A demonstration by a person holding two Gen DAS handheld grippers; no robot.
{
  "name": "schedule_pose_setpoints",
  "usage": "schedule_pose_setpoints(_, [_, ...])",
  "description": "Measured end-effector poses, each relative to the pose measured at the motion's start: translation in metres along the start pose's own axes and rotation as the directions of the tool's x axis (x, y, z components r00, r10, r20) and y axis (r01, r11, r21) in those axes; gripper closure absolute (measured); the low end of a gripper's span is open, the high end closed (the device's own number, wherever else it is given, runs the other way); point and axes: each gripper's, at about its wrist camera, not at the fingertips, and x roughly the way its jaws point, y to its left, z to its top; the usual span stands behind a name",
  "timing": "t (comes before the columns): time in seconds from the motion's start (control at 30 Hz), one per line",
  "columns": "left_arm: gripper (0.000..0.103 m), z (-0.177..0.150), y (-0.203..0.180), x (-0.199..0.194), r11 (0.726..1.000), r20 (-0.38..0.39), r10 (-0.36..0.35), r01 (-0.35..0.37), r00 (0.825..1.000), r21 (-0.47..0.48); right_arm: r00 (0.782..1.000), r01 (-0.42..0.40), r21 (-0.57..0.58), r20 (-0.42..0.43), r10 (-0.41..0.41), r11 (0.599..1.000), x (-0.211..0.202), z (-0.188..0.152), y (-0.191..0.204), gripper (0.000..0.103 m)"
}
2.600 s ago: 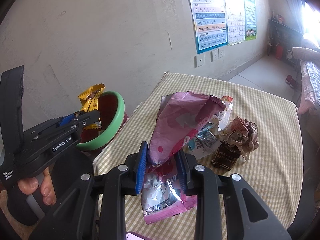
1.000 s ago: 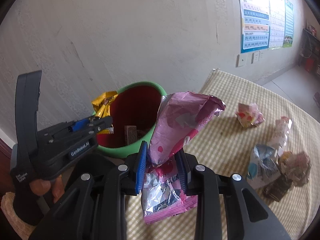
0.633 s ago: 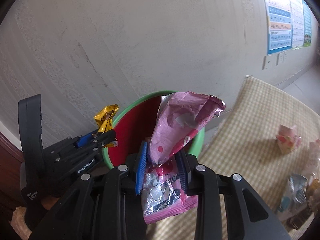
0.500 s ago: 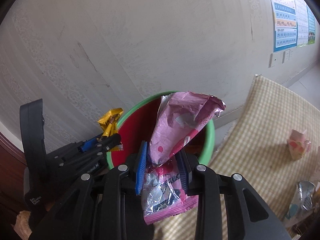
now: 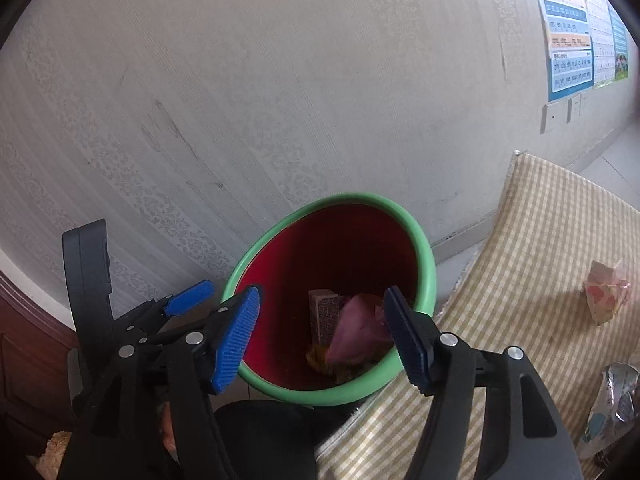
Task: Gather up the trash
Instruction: 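Open the left gripper over the bucket while the right releases the pink bag, then grasp the crumpled brown paper ball with the right gripper while the left grasps the blue-white wrapper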
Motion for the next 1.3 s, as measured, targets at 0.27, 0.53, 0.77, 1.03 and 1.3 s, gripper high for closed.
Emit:
schedule_pose_setpoints(0.27, [0.035, -0.011, -0.011, -0.021, 1.0, 0.014, -0.026, 0.026, 1.0, 0.006, 0.959, 0.25, 0.075, 0.116, -0.257, 0.965, -0.083, -0.037, -0.059, 0.037])
schedule_pose_setpoints(0.53, [0.035, -0.027, -0.056, -0.044, 0.992, 0.01, -0.114, 0.113, 0.993, 0.054, 0.758, 0.594, 0.32, 0.084, -0.647, 0.738, -0.172, -0.085, -0.184, 0.029])
schedule_pose_setpoints(0.77, [0.034, -0.045, -0.123, -0.058, 0.959, -0.033, -0.211, 0.214, 0.977, 0.187, 0.909, 0.378, 0.488, -0.035, -0.414, 0.787, -0.157, -0.128, -0.246, 0.056])
schedule_pose_setpoints(1.03, [0.034, -0.059, -0.188, -0.059, 0.915, -0.086, -0.278, 0.291, 0.957, 0.28, 0.902, 0.299, 0.503, 0.128, -0.412, 0.811, -0.216, -0.152, -0.214, 0.065])
schedule_pose_setpoints(1.3, [0.034, -0.07, -0.272, -0.02, 0.88, -0.214, -0.36, 0.407, 0.908, 0.245, 0.877, 0.35, 0.471, 0.137, -0.46, 0.81, -0.232, -0.181, -0.192, 0.064])
